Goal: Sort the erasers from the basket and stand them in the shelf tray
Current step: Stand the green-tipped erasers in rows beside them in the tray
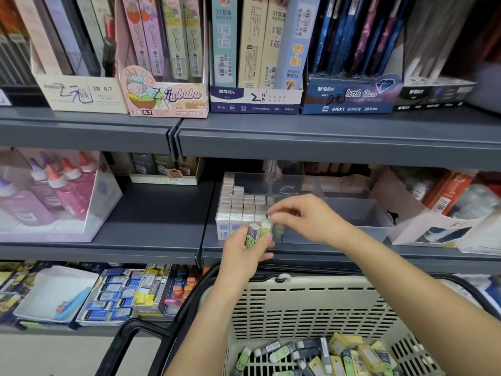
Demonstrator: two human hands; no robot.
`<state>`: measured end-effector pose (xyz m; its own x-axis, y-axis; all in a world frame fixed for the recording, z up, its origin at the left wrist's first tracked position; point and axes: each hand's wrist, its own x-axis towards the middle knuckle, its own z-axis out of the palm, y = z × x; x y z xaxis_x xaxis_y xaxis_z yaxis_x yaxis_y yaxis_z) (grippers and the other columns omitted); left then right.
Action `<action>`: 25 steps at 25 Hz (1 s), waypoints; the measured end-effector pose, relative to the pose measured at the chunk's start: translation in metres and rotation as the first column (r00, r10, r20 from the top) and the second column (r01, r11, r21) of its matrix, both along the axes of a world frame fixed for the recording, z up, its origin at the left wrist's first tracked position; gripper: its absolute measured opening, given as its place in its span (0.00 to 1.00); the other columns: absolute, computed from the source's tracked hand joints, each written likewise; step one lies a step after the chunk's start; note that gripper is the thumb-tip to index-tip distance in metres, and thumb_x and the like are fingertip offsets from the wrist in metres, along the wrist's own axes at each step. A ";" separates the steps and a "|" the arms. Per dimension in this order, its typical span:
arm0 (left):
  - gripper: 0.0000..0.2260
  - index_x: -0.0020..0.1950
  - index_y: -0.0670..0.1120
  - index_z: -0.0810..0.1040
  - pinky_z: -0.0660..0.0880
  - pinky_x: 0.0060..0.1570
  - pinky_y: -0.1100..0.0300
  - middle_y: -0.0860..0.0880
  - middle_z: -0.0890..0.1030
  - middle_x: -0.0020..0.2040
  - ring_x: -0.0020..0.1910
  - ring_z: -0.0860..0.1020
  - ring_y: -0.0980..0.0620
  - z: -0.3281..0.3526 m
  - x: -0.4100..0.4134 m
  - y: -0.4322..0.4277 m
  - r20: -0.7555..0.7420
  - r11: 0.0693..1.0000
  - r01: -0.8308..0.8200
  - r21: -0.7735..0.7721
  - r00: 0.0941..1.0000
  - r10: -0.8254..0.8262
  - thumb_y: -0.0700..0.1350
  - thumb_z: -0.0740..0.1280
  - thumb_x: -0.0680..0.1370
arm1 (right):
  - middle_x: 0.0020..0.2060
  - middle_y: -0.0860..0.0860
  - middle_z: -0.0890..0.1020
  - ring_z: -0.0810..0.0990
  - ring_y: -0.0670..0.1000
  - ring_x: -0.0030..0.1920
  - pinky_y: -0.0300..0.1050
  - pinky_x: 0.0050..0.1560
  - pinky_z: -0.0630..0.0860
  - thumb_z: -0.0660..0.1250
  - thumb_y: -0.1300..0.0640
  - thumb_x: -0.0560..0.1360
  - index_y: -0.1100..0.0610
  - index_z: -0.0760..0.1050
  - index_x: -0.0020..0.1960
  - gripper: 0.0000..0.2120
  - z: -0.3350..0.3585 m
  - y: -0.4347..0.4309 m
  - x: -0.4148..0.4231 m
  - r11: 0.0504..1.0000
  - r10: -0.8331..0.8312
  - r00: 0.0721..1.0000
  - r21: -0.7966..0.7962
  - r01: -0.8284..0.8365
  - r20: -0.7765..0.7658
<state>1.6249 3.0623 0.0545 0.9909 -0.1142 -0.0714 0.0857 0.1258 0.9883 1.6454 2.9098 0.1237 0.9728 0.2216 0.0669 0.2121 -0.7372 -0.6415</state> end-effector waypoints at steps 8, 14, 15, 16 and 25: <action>0.05 0.49 0.51 0.77 0.75 0.33 0.67 0.54 0.81 0.39 0.36 0.80 0.60 0.005 -0.005 0.000 0.045 1.000 -0.015 0.025 0.999 0.014 0.41 0.66 0.77 | 0.40 0.47 0.83 0.81 0.47 0.43 0.44 0.51 0.77 0.71 0.57 0.72 0.50 0.79 0.42 0.03 0.014 -0.007 -0.005 0.976 -0.086 0.994 0.195 0.097 -0.063; 0.06 0.53 0.46 0.71 0.68 0.30 0.56 0.55 0.73 0.37 0.34 0.68 0.58 0.006 -0.002 0.001 -0.001 0.996 -0.084 0.017 0.996 0.084 0.43 0.58 0.79 | 0.45 0.49 0.83 0.80 0.50 0.50 0.43 0.59 0.73 0.69 0.58 0.73 0.49 0.76 0.43 0.05 0.014 -0.024 0.038 0.931 -0.339 0.941 0.141 0.336 -0.002; 0.06 0.50 0.46 0.70 0.67 0.28 0.61 0.52 0.73 0.37 0.32 0.68 0.58 0.007 -0.002 0.001 -0.018 0.995 -0.096 -0.026 0.995 0.095 0.39 0.55 0.78 | 0.44 0.48 0.83 0.80 0.50 0.50 0.43 0.58 0.74 0.69 0.58 0.73 0.48 0.76 0.43 0.05 0.010 -0.022 0.041 0.945 -0.313 0.950 0.094 0.313 -0.011; 0.08 0.47 0.46 0.70 0.66 0.28 0.64 0.51 0.74 0.37 0.31 0.68 0.58 0.008 -0.002 0.002 -0.017 0.994 -0.107 -0.026 0.994 0.106 0.36 0.54 0.77 | 0.44 0.48 0.82 0.80 0.50 0.49 0.43 0.56 0.74 0.68 0.58 0.74 0.48 0.76 0.43 0.05 0.005 -0.019 0.043 0.956 -0.284 0.958 0.072 0.286 -0.030; 0.09 0.47 0.56 0.74 0.76 0.47 0.61 0.55 0.78 0.44 0.43 0.75 0.58 0.005 -0.003 0.002 0.143 0.985 -0.136 0.111 0.983 0.119 0.41 0.65 0.77 | 0.51 0.52 0.83 0.80 0.49 0.47 0.43 0.55 0.75 0.60 0.58 0.79 0.55 0.77 0.56 0.10 -0.023 -0.012 0.050 0.976 -0.190 0.971 -0.136 0.171 -0.143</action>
<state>1.6219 3.0646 0.0596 0.9982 0.0150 0.0585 -0.0587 0.0076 0.9982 1.6952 2.8980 0.1003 0.9939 0.0388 -0.1037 -0.0261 -0.8286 -0.5593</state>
